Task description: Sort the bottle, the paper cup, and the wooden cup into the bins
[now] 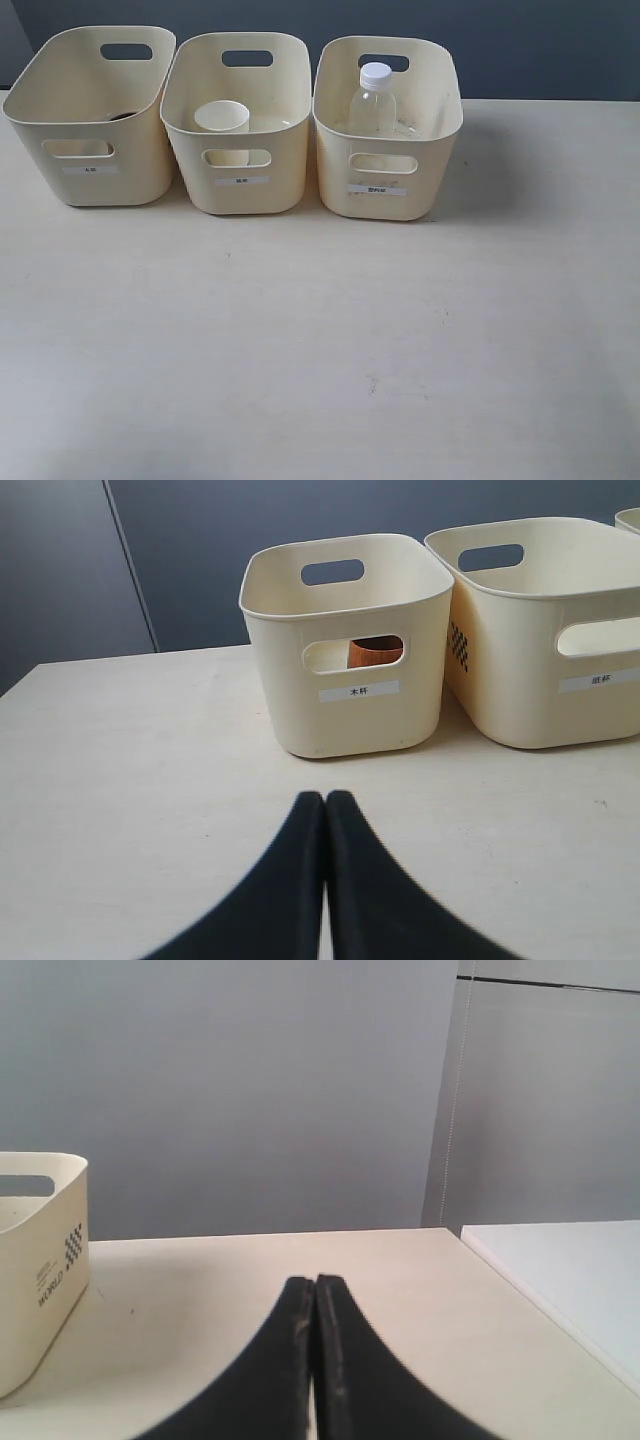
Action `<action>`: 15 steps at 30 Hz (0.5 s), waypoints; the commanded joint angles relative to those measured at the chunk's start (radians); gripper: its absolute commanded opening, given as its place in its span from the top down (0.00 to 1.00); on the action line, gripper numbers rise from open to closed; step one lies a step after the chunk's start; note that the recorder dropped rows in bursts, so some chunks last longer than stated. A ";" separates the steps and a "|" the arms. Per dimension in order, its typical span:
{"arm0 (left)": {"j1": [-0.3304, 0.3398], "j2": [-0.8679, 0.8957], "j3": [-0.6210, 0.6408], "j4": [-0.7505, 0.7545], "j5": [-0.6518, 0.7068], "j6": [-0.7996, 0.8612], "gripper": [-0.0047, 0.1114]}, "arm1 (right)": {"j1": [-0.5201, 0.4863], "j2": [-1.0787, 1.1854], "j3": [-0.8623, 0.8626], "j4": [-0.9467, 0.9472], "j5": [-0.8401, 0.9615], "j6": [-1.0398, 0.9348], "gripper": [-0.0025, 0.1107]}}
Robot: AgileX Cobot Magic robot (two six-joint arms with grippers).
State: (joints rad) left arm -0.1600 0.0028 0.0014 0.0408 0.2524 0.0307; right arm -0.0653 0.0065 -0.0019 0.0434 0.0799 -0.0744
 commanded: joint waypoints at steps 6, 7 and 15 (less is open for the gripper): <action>-0.003 -0.003 -0.001 0.001 -0.014 -0.003 0.96 | -0.005 -0.007 0.002 0.035 0.043 0.046 0.98; -0.003 -0.003 -0.001 0.001 -0.014 -0.003 0.96 | -0.005 -0.007 0.002 0.035 0.042 0.054 0.98; -0.003 -0.003 -0.001 0.001 -0.014 -0.003 0.96 | -0.005 -0.007 0.002 0.018 0.045 0.074 0.98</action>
State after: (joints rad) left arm -0.1600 0.0028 0.0014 0.0408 0.2524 0.0307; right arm -0.0653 0.0065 -0.0019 0.0657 0.1239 0.0000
